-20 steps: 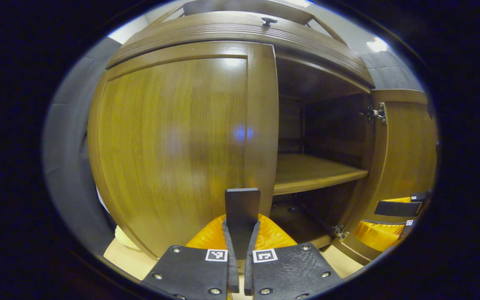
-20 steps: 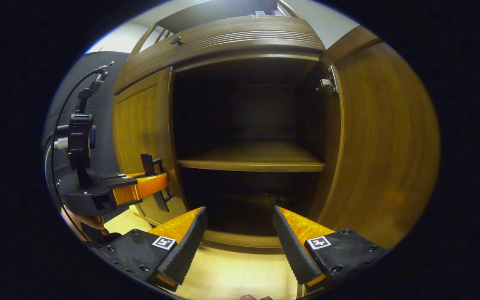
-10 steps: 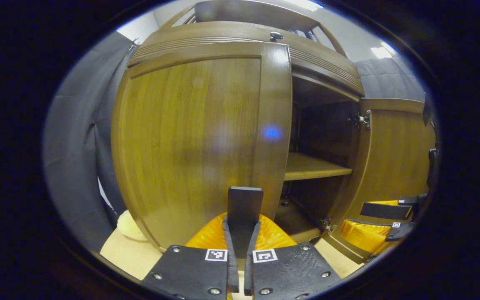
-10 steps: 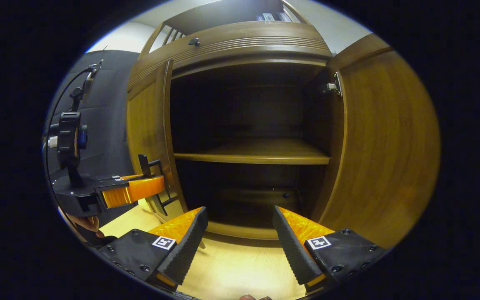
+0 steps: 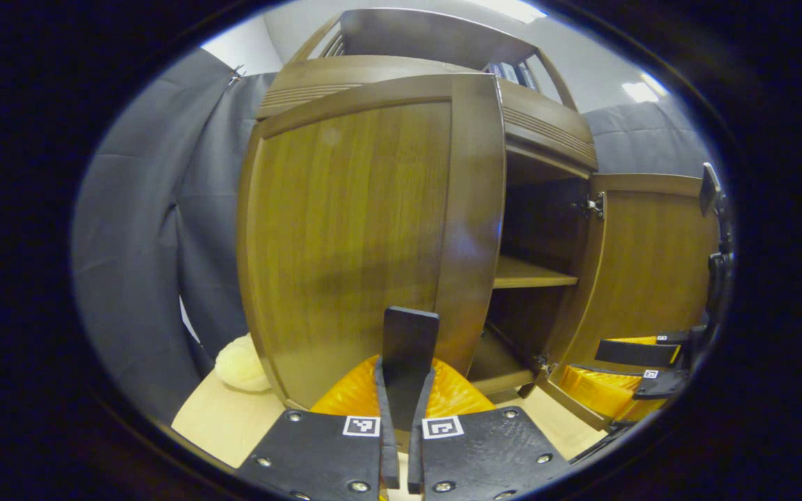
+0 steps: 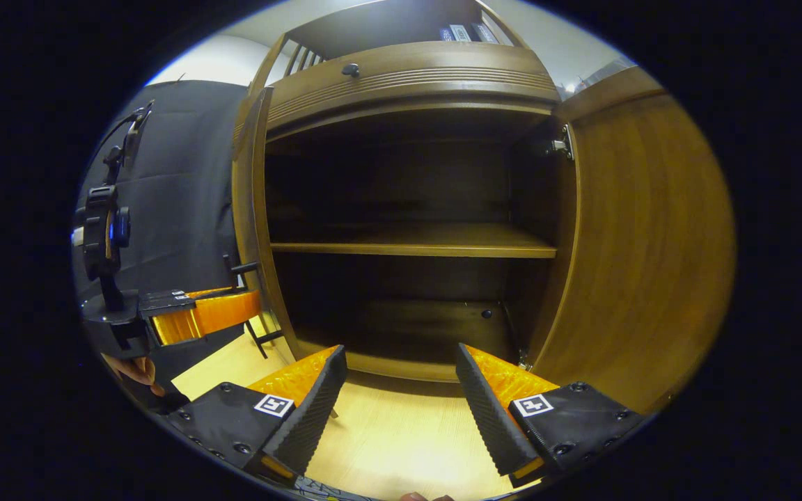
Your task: Open the right door of the double-door shoe cabinet with the right hand, and open the left door with the left hand.
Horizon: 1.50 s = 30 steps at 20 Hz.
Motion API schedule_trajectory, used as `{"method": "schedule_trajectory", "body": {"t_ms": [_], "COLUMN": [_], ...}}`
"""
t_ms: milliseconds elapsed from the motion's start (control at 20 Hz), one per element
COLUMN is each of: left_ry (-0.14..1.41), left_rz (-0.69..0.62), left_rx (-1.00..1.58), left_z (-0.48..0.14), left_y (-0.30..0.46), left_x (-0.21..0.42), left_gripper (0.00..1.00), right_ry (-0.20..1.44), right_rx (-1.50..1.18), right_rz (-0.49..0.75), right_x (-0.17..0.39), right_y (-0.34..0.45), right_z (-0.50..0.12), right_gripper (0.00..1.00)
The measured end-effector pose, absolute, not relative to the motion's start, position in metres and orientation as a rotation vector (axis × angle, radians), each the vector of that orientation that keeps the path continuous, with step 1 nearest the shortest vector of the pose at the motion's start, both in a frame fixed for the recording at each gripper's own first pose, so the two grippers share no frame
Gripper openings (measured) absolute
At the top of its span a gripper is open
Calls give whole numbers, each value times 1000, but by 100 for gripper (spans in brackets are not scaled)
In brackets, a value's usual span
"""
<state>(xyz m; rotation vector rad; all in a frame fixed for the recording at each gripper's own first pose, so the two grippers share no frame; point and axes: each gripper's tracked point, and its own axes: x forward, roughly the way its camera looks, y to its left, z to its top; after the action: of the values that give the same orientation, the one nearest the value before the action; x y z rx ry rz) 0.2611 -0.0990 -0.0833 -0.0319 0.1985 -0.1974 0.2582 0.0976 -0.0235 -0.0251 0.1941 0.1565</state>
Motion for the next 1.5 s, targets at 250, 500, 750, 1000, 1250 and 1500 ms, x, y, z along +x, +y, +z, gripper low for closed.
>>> {"method": "schedule_trajectory", "body": {"t_ms": [250, 500, 750, 1000, 1250, 1500], "left_ry": [196, 197, 168, 117, 43, 43], "left_rz": [-184, -139, -87, -80, -156, -246], "left_rx": [-23, -9, 7, -1, 33, 48], "left_z": [-81, -80, -77, -69, -60, -59], "left_y": [-78, -55, -20, 21, 78, 134], "left_x": [239, 220, 198, 179, 165, 167], "left_gripper": [7, 7, 7, 5, 5, 5], "right_ry": [193, 187, 187, 187, 193, 180], "right_rx": [-22, -27, -31, -43, -59, -86], "right_rz": [156, 170, 190, 210, 221, 187], "right_x": [258, 255, 254, 252, 248, 244], "right_y": [102, 105, 109, 111, 110, 102], "right_z": [-22, -23, -24, -25, -25, -21], "right_gripper": [99, 99, 96, 96, 99, 96]}}
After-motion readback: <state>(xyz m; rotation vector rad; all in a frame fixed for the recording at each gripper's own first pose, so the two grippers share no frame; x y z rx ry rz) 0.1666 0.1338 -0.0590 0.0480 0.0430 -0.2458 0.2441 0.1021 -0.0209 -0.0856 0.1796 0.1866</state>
